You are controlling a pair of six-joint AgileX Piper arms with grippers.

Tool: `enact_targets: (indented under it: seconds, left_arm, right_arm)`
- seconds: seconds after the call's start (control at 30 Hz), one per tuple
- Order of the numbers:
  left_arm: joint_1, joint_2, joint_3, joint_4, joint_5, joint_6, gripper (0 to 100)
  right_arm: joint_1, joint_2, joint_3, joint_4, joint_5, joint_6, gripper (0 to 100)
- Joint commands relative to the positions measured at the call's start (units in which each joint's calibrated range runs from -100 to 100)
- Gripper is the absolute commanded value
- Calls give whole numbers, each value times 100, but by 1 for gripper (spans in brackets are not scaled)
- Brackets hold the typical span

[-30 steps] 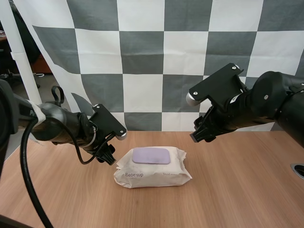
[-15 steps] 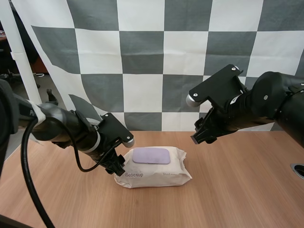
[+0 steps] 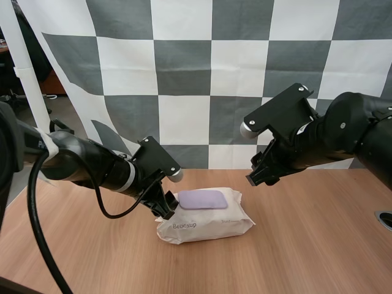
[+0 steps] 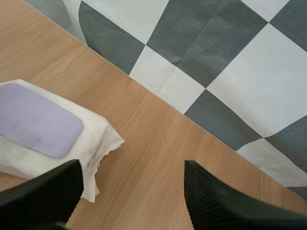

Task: Open the wet wipes lid

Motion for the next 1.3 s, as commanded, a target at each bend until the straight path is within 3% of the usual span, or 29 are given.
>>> enact_targets:
  seconds: [0.0,0.27,0.63,1.03,1.07,1.13,1.27]
  left_arm:
    - [6,-1,-26,-289,334,1097,100]
    - [6,336,-24,225,-20,1097,100]
    - [6,1221,-114,226,683,1097,100]
    - [6,1306,-316,90,1145,1097,100]
    - [6,1306,-316,90,1145,1097,97]
    - [6,1306,-316,80,1145,1097,81]
    - [6,1306,-316,-33,1125,1097,28]
  right_arm:
    - [0,-2,2,9,102,-5,100]
    - [0,-2,2,9,277,-5,100]
    - [0,-2,2,24,313,-5,100]
    - [0,-2,2,255,620,-5,100]
    - [0,-2,2,329,692,-5,100]
    - [0,-2,2,473,826,-79,100]
    - [0,-2,2,533,1065,-492,100]
